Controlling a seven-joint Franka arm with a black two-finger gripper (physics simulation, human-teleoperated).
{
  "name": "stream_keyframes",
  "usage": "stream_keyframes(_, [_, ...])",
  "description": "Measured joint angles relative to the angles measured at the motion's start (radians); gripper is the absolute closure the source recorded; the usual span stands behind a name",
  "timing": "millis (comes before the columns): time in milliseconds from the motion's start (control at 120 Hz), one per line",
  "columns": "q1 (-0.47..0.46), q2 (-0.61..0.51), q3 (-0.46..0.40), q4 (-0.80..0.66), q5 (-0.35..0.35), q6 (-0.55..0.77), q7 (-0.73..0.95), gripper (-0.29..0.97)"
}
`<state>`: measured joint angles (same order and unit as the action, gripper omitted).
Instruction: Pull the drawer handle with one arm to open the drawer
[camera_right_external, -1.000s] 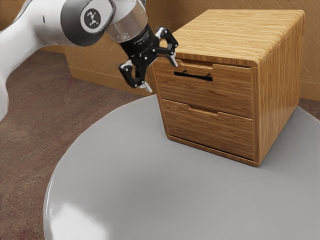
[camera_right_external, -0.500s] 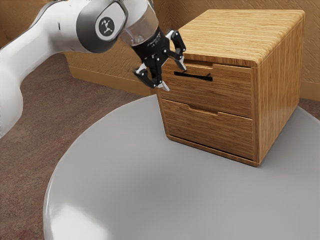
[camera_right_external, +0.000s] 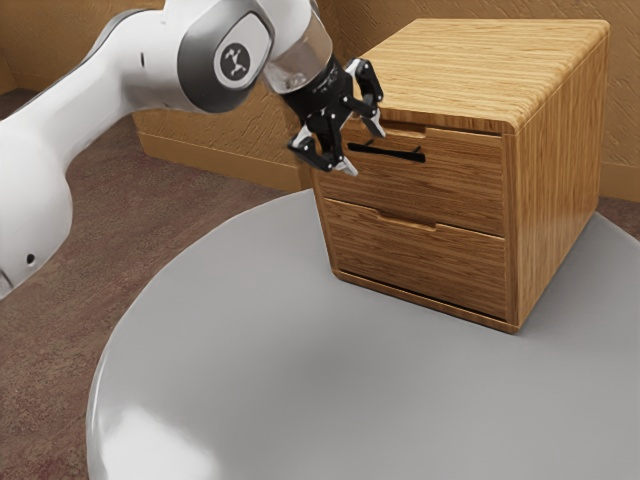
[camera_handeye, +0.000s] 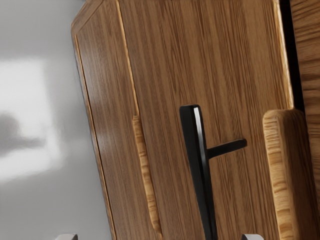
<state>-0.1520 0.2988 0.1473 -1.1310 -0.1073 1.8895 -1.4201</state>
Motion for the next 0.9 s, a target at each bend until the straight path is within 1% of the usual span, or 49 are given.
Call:
stream_keyframes(183, [0.0,0.024,0.001,0.016,0.0,0.004,-0.008,0.29])
stream_keyframes(675, [-0.01,0.041,-0.004,0.014,0.0,0.007,-0.022,0.31])
stream_keyframes(800, [-0.011,0.041,-0.004,0.011,0.0,0.007,-0.024,0.34])
stream_keyframes(900, [-0.009,0.039,-0.003,0.01,0.001,0.004,-0.026,0.4])
